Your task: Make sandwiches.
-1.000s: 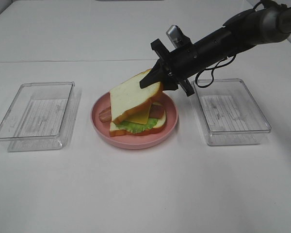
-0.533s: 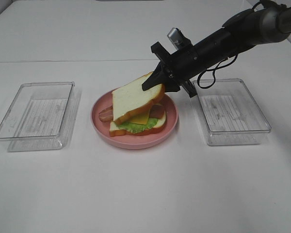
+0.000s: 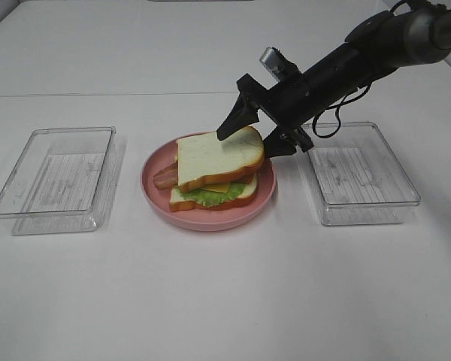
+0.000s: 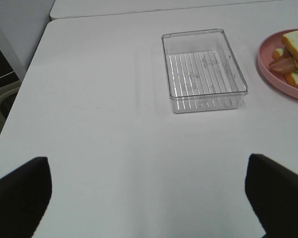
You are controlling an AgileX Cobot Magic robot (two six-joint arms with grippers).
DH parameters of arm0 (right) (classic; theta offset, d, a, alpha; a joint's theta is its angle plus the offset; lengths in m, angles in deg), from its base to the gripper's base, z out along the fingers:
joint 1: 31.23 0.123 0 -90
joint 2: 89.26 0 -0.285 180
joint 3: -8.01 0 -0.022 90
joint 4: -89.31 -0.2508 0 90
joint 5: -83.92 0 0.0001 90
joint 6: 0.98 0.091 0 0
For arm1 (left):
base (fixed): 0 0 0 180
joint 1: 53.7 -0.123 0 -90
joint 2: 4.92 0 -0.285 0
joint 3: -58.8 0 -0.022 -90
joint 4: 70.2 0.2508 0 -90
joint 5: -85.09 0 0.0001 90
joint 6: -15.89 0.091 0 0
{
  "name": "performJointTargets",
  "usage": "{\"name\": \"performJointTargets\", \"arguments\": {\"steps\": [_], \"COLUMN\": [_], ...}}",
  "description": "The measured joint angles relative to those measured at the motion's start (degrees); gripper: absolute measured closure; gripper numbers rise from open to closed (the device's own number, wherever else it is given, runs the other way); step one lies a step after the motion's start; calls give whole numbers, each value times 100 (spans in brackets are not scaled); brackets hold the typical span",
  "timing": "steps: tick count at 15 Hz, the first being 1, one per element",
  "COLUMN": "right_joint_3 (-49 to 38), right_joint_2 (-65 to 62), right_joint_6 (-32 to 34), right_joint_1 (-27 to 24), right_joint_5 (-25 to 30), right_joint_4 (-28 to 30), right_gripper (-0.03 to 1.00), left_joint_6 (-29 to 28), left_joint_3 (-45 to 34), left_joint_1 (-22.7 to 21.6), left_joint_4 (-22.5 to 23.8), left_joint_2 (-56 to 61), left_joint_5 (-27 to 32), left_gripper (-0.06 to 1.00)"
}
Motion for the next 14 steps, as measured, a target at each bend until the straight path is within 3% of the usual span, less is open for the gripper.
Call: {"name": "performJointTargets", "arguments": {"steps": [8,12,14], "right_joint_3": [6,6,11], "right_joint_2": [-630,-1220,-1679], "right_joint_6": [636,894,1673], "right_joint_1": [0,0,0], "right_joint_5": [46,-120,-17], "right_joint_4": [1696,2235,3541], "right_gripper": [22,7,5], "left_joint_6": [23,23,23], "left_joint_3": [0,0,0], "left_joint_1": [0,0,0], "left_joint_4": [0,0,0], "left_joint_2": [0,0,0], "left_joint_5": [0,0,0], "left_gripper": [-4,-4,-4]}}
